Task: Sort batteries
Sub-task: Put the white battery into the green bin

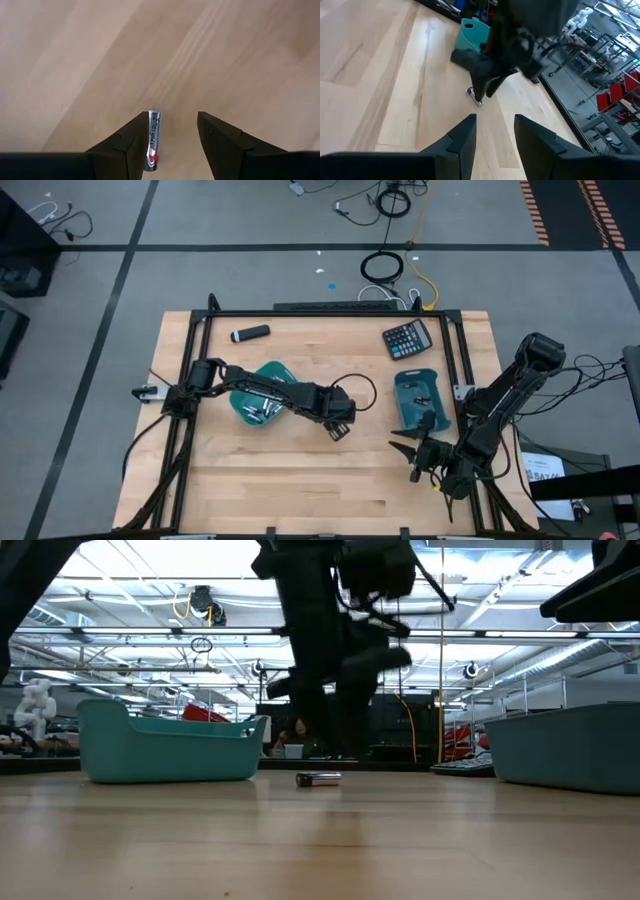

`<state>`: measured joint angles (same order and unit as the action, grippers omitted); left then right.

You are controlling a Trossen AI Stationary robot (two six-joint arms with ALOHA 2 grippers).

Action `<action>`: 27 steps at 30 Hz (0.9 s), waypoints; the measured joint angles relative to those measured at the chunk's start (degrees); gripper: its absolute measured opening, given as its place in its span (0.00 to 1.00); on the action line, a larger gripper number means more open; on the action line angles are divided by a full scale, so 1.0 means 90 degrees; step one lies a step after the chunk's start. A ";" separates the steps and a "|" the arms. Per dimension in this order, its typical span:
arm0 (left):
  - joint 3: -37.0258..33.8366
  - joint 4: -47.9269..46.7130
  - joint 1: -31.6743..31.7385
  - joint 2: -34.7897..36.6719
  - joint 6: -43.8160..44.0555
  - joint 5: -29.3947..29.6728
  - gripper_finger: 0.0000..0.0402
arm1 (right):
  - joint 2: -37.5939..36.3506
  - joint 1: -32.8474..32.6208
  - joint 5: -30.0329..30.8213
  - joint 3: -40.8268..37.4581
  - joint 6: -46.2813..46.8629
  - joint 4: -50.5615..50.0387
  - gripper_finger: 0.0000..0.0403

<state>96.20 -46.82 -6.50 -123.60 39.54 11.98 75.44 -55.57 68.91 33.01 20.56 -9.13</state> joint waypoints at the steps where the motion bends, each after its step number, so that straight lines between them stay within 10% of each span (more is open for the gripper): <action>1: -0.0001 -0.0051 -0.0019 -0.0047 -0.0015 0.0005 0.45 | 0.0000 -0.0002 -0.0001 0.0000 0.0007 0.0002 0.31; 27: 0.0036 -0.0381 -0.0168 -0.0642 -0.1388 -0.0327 0.33 | -0.0005 -0.0010 -0.0151 -0.0002 0.0143 -0.0015 0.31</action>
<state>96.53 -50.25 -8.01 -129.38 27.05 9.04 75.40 -55.66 67.55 32.99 21.85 -9.26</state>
